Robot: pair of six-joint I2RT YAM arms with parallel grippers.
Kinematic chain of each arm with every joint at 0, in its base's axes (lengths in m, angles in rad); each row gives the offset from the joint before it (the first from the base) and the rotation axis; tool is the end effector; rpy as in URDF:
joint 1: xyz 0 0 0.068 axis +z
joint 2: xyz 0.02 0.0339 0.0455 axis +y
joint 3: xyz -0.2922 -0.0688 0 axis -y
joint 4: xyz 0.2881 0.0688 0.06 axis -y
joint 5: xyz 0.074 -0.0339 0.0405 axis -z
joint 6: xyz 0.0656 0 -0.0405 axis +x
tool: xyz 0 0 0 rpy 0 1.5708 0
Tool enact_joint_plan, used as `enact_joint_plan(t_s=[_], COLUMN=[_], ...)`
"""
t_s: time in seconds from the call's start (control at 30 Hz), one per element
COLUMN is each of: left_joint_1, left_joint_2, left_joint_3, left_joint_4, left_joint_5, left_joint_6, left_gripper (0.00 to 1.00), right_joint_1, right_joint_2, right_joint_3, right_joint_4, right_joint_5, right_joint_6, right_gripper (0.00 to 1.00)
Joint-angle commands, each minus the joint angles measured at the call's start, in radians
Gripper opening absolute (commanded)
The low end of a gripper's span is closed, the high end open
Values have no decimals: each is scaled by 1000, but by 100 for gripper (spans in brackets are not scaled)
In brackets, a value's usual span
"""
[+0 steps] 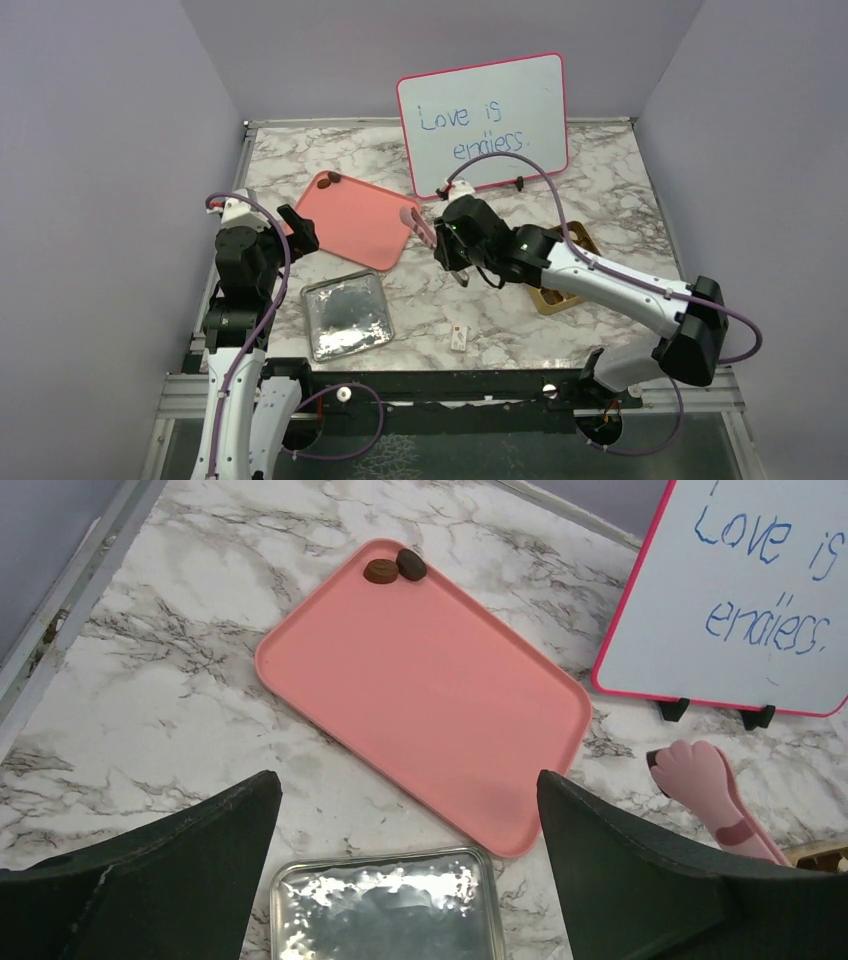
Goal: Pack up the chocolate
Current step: Place the fake chocolate in the packing box.
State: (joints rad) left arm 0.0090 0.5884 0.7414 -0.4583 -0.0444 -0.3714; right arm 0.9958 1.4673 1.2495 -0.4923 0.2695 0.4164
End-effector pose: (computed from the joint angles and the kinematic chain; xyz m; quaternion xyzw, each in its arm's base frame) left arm 0.1856 0.0046 0.3369 -0.1653 0.7892 -0.0889 0.5848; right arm 0.2257 0.3162 0.3110 -0.2036 0.8791 0.1753 0.3938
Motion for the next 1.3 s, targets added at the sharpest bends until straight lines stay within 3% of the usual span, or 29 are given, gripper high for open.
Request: enact_joint_plan(t_s=[0.0, 0.33, 0.5, 0.7, 0.9, 1.27], left_joint_1=[0, 0, 0, 0, 0, 0], left_joint_2=[5, 14, 28, 62, 168, 159], left_joint_3=[-10, -15, -15, -33, -23, -24], left_joint_4=[42, 47, 52, 75, 74, 75], left_joint_5=[73, 95, 112, 171, 261, 252], left_joint_6=[19, 16, 15, 0, 10, 17], left_gripper=[99, 99, 99, 98, 96, 96], right_joint_1=[9, 8, 8, 8, 9, 7], right_joint_2=[-140, -388, -441, -503, -494, -541], right_joint_3=[-51, -169, -171, -161, -117, -156], right_joint_4=[-128, -275, -441, -636, -914, -927], right_joint_5=[39, 39, 123, 196, 286, 262], right_joint_6=[130, 298, 409, 616, 931, 1021], right_gripper=[20, 21, 21, 21, 21, 20])
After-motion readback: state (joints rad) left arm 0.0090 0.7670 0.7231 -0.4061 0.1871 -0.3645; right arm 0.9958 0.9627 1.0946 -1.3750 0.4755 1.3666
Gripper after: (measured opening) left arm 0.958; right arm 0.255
